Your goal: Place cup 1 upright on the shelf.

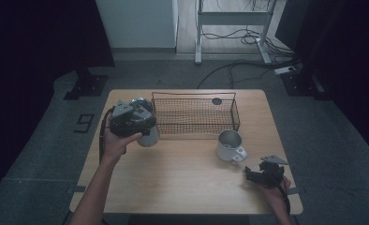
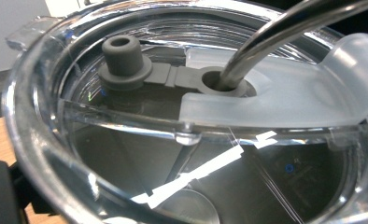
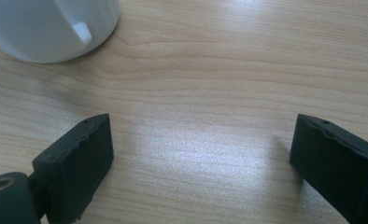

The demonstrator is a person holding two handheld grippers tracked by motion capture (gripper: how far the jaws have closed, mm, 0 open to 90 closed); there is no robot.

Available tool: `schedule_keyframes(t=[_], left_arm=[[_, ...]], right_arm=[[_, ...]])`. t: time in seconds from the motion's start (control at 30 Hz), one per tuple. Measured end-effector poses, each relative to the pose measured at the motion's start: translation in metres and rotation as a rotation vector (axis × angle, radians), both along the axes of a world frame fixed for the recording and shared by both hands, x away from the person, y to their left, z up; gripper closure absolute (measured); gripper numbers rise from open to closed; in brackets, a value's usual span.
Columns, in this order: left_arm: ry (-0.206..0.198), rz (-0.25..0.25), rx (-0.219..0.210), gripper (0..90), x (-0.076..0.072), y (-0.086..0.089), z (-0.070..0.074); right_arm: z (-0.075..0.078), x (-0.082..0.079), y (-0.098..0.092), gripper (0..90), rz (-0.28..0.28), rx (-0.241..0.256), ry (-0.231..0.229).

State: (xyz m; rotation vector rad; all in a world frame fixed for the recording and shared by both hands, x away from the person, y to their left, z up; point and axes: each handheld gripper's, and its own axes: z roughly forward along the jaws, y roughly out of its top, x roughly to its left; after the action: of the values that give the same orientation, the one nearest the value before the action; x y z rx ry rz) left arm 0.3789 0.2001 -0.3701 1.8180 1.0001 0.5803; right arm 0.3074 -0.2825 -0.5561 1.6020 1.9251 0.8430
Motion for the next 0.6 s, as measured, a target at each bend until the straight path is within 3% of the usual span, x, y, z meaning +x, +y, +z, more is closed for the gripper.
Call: schedule_keyframes(t=[0.6], left_arm=[[0.000, 0.006, -0.009, 3.8, 0.0084, -0.0063, 0.0072]], right_arm=[[0.0001, 0.0000, -0.0001, 5.9, 0.002, 0.000, 0.001]])
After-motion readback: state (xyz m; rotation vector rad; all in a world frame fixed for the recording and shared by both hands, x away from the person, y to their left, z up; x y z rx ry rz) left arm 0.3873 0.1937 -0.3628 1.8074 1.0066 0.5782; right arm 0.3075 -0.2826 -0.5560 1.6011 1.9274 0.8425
